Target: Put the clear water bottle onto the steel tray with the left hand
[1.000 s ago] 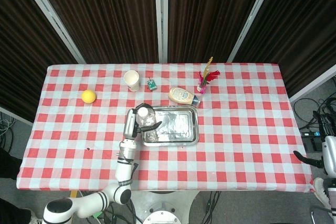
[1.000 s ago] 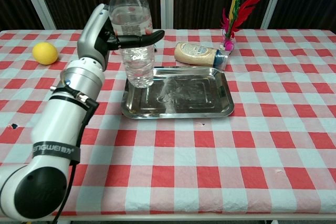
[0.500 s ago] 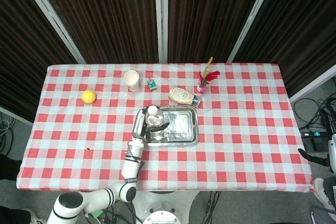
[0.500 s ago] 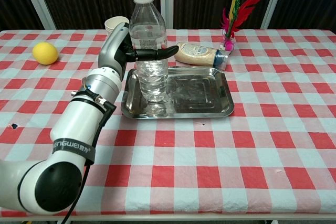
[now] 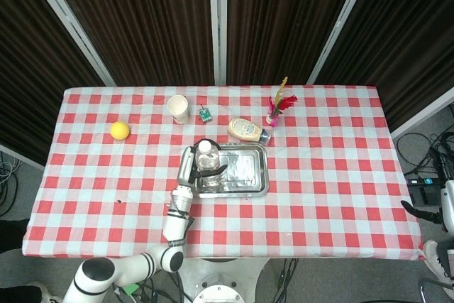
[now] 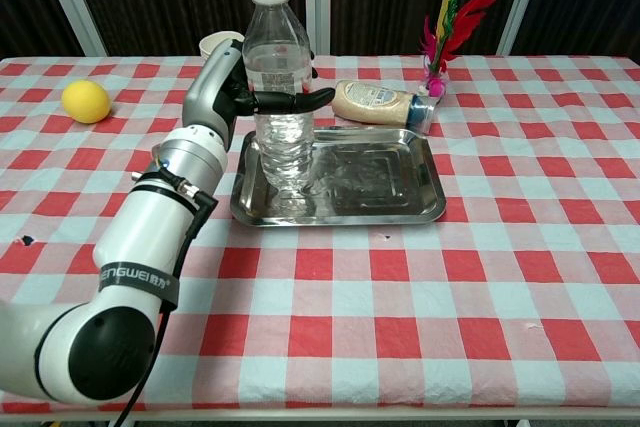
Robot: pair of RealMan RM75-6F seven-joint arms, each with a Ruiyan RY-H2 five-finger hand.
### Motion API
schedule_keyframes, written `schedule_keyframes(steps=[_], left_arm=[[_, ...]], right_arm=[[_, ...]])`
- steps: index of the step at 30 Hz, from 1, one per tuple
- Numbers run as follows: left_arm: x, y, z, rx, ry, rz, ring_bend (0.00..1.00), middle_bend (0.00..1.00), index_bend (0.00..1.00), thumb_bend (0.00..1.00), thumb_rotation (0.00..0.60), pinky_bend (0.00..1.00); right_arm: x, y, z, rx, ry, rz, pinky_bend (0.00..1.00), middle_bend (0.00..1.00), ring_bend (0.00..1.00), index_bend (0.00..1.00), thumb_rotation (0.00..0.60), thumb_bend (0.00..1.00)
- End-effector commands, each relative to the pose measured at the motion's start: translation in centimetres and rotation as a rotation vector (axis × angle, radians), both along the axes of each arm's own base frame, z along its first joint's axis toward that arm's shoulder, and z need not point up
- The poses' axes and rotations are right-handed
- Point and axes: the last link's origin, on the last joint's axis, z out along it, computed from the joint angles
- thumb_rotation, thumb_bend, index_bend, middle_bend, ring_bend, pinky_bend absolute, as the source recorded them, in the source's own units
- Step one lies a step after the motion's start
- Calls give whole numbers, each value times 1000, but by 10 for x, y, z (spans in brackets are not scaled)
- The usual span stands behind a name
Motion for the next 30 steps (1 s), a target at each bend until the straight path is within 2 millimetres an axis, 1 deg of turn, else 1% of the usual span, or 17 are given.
schedule_keyframes(steps=[1,9,12,16,20,23,25,28,30], left_arm=[[-3,-2,0,-1,1,3,449,547,503,119,600,509],[-3,-4,2,16,-7,-2,437,532,475,99,600,496],[-3,-5,3,22,-11,-4,429,517,448,91,600,488],[-5,-6,4,27,-7,-5,395,477,384,74,600,453],[-7,-6,7,47,-16,2,378,467,380,64,600,437],[-6,-4,13,89,-19,-3,357,445,368,56,600,418],[-6,-2,20,132,-16,-9,341,425,343,46,600,404],[-8,3,34,205,-10,-11,330,412,320,33,600,382],[-13,7,46,248,2,-11,329,410,317,28,600,374]], right_arm=[[0,0,0,-2,-2,2,0,133,0,52,600,39],[1,1,0,-6,-8,9,0,139,0,53,600,40],[1,1,1,-11,-9,13,0,141,0,53,600,38],[2,0,2,-14,-14,18,0,141,0,56,600,39],[3,0,1,-11,-13,20,0,142,0,59,600,40],[2,1,0,-9,-12,17,0,142,0,59,600,40],[1,1,0,-10,-13,15,0,142,0,59,600,40],[1,0,1,-9,-14,13,0,142,0,59,600,40],[1,0,1,-9,-14,15,0,142,0,59,600,39]])
